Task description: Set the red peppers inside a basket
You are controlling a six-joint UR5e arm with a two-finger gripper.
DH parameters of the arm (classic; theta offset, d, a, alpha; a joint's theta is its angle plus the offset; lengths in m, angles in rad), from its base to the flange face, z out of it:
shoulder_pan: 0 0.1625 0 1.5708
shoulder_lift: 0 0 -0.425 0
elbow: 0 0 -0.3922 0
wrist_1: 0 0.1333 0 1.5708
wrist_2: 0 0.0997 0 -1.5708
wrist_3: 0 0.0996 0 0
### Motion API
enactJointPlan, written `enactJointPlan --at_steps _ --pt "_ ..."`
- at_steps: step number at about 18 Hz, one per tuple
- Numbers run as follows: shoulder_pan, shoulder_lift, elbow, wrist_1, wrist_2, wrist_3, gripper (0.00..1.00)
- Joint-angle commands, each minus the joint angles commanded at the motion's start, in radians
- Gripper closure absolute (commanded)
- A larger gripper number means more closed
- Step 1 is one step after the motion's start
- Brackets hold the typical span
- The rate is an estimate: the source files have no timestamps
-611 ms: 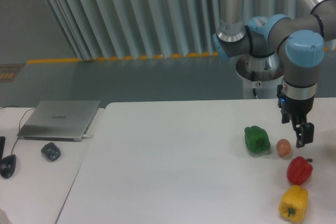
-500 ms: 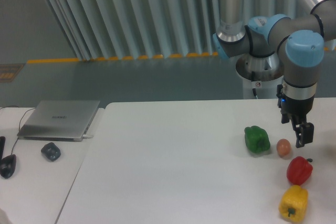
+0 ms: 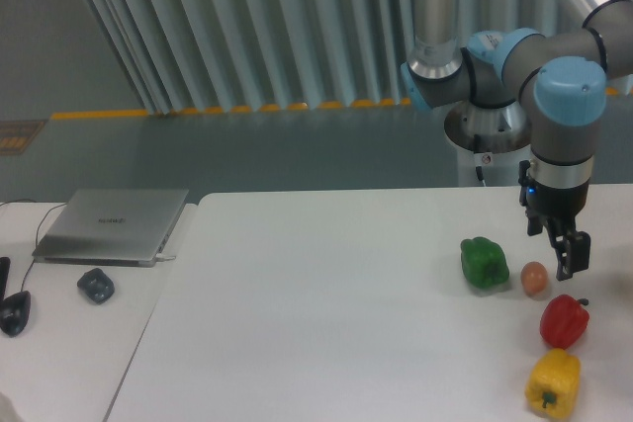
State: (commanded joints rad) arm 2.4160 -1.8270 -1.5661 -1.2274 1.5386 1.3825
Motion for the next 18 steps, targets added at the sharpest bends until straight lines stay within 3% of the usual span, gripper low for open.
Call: enactJointPlan --at_steps 4,5,7,8,12,18 --pt "-0.003 -0.002 -0.012 0.023 -0.006 -0.025 0.0" --pt "-0.003 -0.002 -0.026 0.049 -0.008 -0.025 0.0" --pt "-0.009 -0.002 -0.074 0.175 -0.015 -0.042 0.0" --pt "-0.012 -0.002 -0.072 0.187 -0.015 -0.068 0.0" --pt "-0.015 -0.005 -0.063 0.189 -0.014 -0.137 0.0" --pt "-0.052 -0.014 -0.065 0.178 0.017 -0.126 0.0"
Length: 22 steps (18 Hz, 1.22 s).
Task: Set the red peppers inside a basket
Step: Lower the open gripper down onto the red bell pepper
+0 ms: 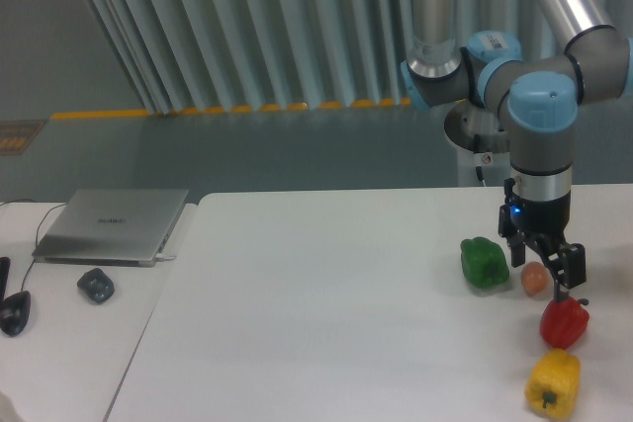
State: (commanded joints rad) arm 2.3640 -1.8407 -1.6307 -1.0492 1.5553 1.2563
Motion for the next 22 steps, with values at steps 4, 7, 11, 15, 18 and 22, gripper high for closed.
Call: enactJointPlan --at_steps 4,7,11,15,18,22 --pt "-0.039 -0.032 0.04 -0.008 0.185 -0.052 0.0" --pt "-0.003 -0.04 0.045 -0.008 0.203 -0.11 0.0" --pt "0.009 -0.08 0.052 -0.005 0.198 -0.262 0.0" --pt "0.035 -0.104 0.051 -0.006 0.192 -0.316 0.0" --pt "0.034 -0.13 0.054 -0.005 0.195 -0.316 0.0" --pt "0.024 -0.146 0.051 -0.006 0.2 -0.319 0.0"
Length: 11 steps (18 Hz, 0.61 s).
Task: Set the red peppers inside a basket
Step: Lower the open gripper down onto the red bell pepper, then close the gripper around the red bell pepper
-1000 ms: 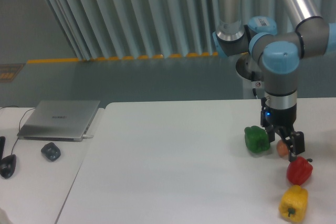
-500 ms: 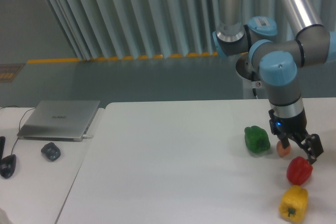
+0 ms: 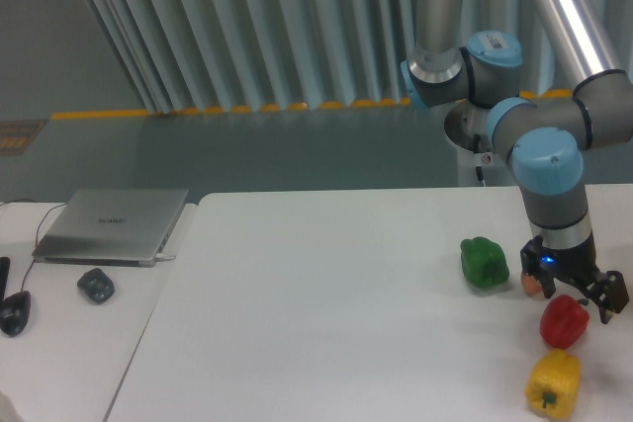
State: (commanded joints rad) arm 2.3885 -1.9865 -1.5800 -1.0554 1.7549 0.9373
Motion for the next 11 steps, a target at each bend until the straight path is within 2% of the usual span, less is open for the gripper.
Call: enactJointPlan --at_steps 2,11 --pt "-0.023 -0.015 -0.002 0.002 0.005 -0.003 0.0" --pt "-0.023 -0.037 0.003 0.003 0.002 -0.017 0.0"
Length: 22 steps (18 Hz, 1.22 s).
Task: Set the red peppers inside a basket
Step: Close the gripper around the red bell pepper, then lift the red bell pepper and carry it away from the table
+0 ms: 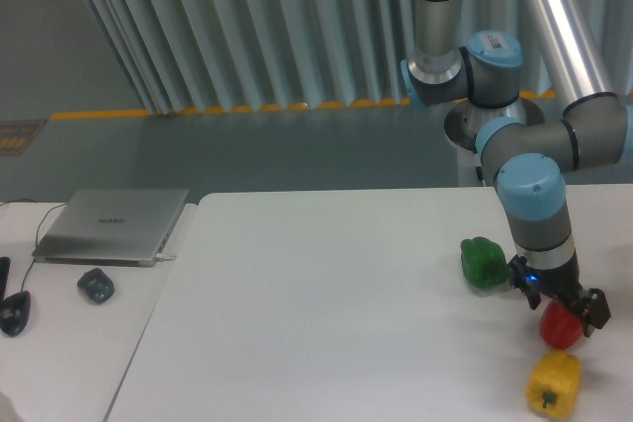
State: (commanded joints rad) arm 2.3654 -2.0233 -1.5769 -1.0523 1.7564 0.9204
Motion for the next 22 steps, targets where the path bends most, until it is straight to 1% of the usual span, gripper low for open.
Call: enactJointPlan --at_steps 4,8,9,11,13,15,16,17,20,22 --pt "0.018 -0.017 0.005 0.011 0.0 0.006 0.0" --pt "0.017 -0.026 0.008 0.009 0.0 0.005 0.0" --pt "0.017 -0.026 0.008 0.008 0.002 0.005 0.1" --pt "0.014 -0.032 0.008 0.005 0.018 0.0 0.38" --pt "0.011 -0.031 0.008 0.005 0.031 -0.003 0.56" --pt "0.011 -0.022 0.008 0.002 0.032 0.003 0.68" --pt "0.011 -0.017 0.008 -0.001 0.032 0.003 0.76" --pt "0.011 -0.015 0.008 -0.006 0.032 0.005 0.78" --pt "0.011 -0.003 0.014 -0.009 0.028 0.005 0.78" --pt "0.014 0.018 0.026 -0.009 0.023 0.008 0.78"
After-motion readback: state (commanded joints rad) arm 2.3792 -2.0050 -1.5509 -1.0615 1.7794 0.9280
